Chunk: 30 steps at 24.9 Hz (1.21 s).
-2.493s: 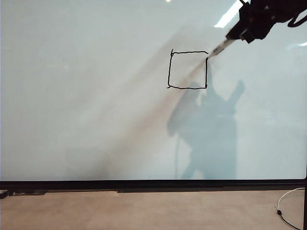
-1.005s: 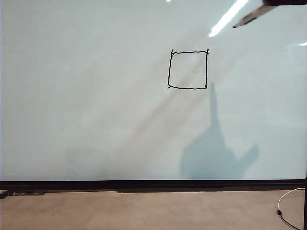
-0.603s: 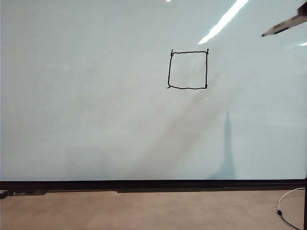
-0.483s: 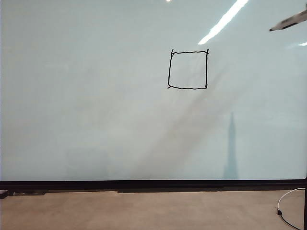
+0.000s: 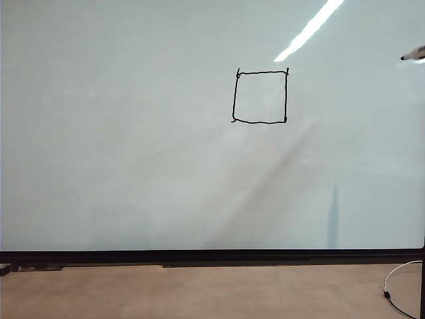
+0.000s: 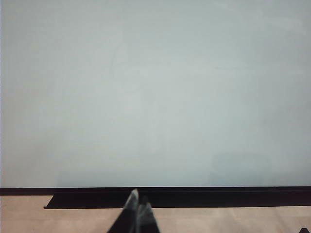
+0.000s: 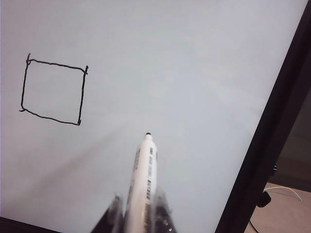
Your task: Pick up the pen on the shelf to the right of the whiteboard and draw a rectangle.
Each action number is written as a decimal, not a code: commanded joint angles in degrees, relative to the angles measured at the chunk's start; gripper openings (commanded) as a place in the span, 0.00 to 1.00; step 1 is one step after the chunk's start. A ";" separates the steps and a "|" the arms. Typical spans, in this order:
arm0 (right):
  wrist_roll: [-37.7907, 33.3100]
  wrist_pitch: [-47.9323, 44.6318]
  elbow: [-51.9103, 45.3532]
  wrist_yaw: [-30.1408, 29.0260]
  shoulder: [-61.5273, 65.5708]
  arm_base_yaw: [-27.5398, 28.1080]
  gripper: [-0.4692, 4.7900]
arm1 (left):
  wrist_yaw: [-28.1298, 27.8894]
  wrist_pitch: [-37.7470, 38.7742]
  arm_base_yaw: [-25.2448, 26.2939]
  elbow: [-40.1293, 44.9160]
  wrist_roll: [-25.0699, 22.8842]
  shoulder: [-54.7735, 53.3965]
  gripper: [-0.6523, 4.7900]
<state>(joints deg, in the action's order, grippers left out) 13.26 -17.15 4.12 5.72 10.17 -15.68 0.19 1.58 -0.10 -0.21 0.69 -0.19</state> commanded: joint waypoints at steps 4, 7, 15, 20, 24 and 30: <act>-1.25 -1.09 -2.60 0.81 -3.96 0.07 0.08 | 0.02 -0.37 0.00 -0.17 -0.24 0.00 0.11; -1.27 -0.59 -3.41 0.81 -5.99 0.07 0.08 | 0.00 -0.37 0.00 -0.17 -0.24 0.00 0.11; -1.27 2.99 -3.56 -0.70 -7.02 0.07 0.08 | 0.00 -0.37 0.00 -0.17 -0.24 0.00 0.11; -1.11 4.79 -4.09 -0.94 -7.15 0.24 0.08 | 0.00 -0.37 0.00 -0.17 -0.24 0.00 0.11; -0.81 4.90 -4.07 -0.96 -7.54 1.01 0.08 | 0.00 -0.37 0.00 -0.17 -0.24 0.00 0.11; -1.31 4.90 -4.09 -7.02 -7.65 8.35 0.08 | 0.02 -0.37 0.00 -0.17 -0.24 0.00 0.11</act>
<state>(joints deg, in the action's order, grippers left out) 12.45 -11.27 -0.16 0.38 2.52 -8.32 0.19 1.58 -0.10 -0.21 0.69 -0.16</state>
